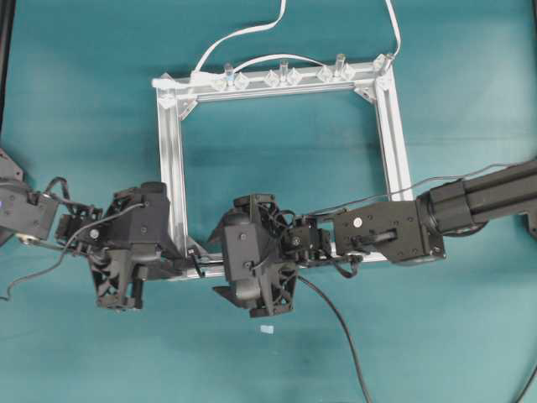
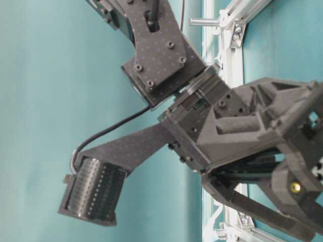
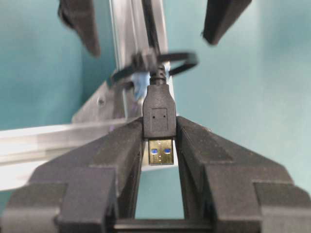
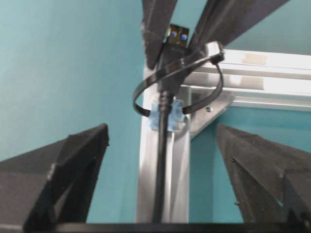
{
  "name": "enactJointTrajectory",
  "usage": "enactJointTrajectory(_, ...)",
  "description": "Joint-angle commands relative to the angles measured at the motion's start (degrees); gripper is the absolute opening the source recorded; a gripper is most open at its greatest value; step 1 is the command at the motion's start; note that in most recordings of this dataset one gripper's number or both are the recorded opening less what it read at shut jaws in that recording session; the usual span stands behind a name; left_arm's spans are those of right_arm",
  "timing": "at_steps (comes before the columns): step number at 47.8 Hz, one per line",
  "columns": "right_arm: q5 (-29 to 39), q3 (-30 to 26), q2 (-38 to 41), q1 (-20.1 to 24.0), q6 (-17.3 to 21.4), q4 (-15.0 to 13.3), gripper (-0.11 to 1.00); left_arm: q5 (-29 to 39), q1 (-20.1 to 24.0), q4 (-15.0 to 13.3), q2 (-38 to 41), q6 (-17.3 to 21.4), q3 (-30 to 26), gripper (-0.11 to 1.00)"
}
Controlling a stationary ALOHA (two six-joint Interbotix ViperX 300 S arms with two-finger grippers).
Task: Insert the wire through the string loop located on the left side.
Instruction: 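Pull the plug leftward through the loop with the left gripper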
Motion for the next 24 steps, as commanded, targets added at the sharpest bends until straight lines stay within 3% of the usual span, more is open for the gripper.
enactJointTrajectory(1, -0.2, -0.6, -1.2, 0.2, 0.1, -0.2, 0.91, 1.1, -0.2, 0.2, -2.5, -0.4, 0.3, 0.21)
enactJointTrajectory(24, -0.2, -0.6, -1.2, 0.1, 0.1, -0.2, 0.91, 10.0, -0.4, 0.2, -12.1, -2.0, 5.2, 0.21)
